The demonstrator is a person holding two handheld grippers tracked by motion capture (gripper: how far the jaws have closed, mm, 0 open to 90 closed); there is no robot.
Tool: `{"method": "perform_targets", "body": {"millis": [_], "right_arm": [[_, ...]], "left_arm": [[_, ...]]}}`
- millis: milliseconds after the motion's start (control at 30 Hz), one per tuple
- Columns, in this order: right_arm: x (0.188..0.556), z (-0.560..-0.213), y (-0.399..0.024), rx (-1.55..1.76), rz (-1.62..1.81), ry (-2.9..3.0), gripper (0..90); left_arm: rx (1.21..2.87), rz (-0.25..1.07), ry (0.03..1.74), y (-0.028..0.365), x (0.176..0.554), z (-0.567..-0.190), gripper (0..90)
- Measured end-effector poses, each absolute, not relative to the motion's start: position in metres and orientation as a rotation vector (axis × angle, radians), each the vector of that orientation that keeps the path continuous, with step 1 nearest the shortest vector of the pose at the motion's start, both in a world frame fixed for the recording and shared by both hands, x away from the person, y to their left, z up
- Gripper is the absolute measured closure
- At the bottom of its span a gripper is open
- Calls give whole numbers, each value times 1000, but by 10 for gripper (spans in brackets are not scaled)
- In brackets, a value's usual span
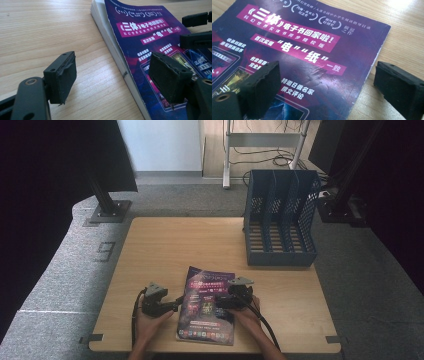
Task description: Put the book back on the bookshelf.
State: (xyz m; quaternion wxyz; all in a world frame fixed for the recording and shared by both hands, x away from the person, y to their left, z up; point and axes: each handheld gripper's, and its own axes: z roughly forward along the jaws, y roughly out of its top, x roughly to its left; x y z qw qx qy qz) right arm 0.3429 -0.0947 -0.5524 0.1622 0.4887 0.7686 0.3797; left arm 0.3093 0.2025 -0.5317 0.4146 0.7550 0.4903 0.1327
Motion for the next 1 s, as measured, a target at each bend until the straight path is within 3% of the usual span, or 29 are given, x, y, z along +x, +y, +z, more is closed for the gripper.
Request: {"method": "perform_targets", "body": {"millis": [367,1000], "right_arm": [[342,-551,-98,1351,1097,2229,140],[342,-552,-98,1346,1094,2227,141]], "left_arm": [[1923,311,1210,181,325,-537,221],[2000,279,1178,154,338,-546,213]]}}
